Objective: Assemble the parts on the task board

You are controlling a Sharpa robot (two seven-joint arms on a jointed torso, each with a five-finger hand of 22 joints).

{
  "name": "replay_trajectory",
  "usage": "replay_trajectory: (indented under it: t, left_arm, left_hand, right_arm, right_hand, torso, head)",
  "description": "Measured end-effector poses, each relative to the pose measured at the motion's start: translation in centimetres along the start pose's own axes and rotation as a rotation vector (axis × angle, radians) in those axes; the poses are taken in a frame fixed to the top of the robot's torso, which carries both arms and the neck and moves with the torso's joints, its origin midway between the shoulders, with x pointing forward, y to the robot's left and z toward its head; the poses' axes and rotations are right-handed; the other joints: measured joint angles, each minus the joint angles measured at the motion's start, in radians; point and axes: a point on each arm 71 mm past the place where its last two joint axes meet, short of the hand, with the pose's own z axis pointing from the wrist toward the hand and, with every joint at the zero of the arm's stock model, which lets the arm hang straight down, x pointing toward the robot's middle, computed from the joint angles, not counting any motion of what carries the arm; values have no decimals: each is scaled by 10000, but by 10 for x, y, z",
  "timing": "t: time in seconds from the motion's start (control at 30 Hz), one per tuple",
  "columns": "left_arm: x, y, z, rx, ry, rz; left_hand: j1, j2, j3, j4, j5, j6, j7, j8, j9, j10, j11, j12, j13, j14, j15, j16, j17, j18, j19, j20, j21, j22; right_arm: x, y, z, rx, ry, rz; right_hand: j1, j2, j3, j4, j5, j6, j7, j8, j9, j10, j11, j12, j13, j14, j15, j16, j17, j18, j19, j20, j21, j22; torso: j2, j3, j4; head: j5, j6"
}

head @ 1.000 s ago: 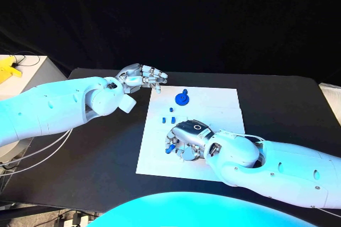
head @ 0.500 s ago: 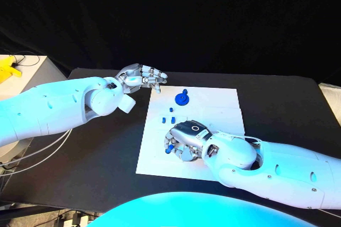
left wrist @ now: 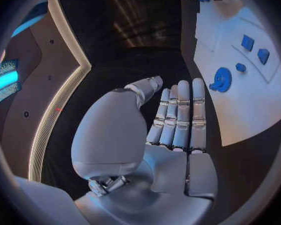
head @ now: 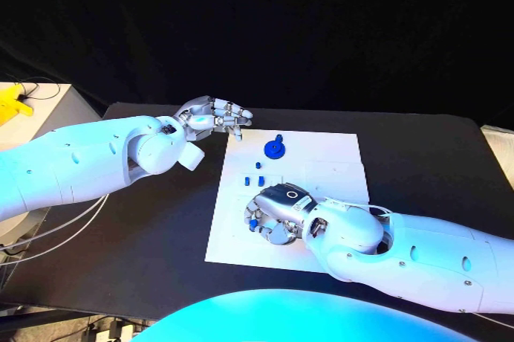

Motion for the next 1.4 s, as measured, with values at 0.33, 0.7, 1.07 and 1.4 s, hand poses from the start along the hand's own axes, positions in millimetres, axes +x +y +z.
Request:
replay_trajectory:
  t: [0.33, 0.7, 1.07, 1.4]
  left_arm:
    - [0, 0, 0, -21, 8, -3]
    - [0, 0, 0, -41, 17, -7]
    - [0, 1, 0, -57, 22, -9]
    - [0, 2, 0, -79, 26, -25]
  left_hand:
    - [0, 0, 0, 0, 0, 0, 0, 0, 0, 0, 0, 0, 0, 0, 0, 0, 0, 0, 0, 0, 0, 1]
    - [0, 0, 0, 0, 0, 0, 0, 0, 1, 0, 0, 0, 1, 0, 0, 0, 0, 1, 0, 0, 0, 2]
    - [0, 0, 0, 0, 0, 0, 0, 0, -9, 0, 0, 1, -14, 0, 0, 0, 0, 0, 0, 0, -41, -14]
    - [0, 0, 0, 0, 0, 0, 0, 0, -8, 0, 0, 1, -14, 0, 0, 0, 0, 0, 0, 0, -41, -13]
  right_arm:
    - [2, -2, -2, -20, 32, 128]
    - [2, -4, -5, 48, -200, 265]
    - [-4, -12, -15, 225, -806, 499]
    - [-40, -49, -47, 1158, -1772, 1271]
  right_hand:
    - [-161, -267, -86, -85, 62, -390, 58, -289, -92, -797, 142, -115, -151, -201, 201, -188, -322, 0, -257, 145, -610, -1]
    - [178, -275, -1757, -82, 371, -1399, 34, -889, -317, -2700, 443, 518, -174, -1408, 477, -1080, -2210, 348, -1235, 440, -3112, -820]
    - [1624, 46, -4456, 1241, 604, -1673, -81, -1064, -521, -4305, 586, 2304, -26, -2073, 642, -1204, -3451, 551, -1552, 585, -4514, -1402]
    - [1677, -62, -3298, 2015, 968, -1102, 324, -893, -636, -2091, 319, 2955, -255, -830, 295, -334, -2110, 372, -409, 277, -2036, -391]
  torso:
    - [0, 9, -6]
    - [-2, 13, -9]
    - [-8, 11, -8]
    - [-33, 7, -12]
  head:
    - [2, 0]
    - [-35, 0]
    - [-96, 0]
    - [-282, 0]
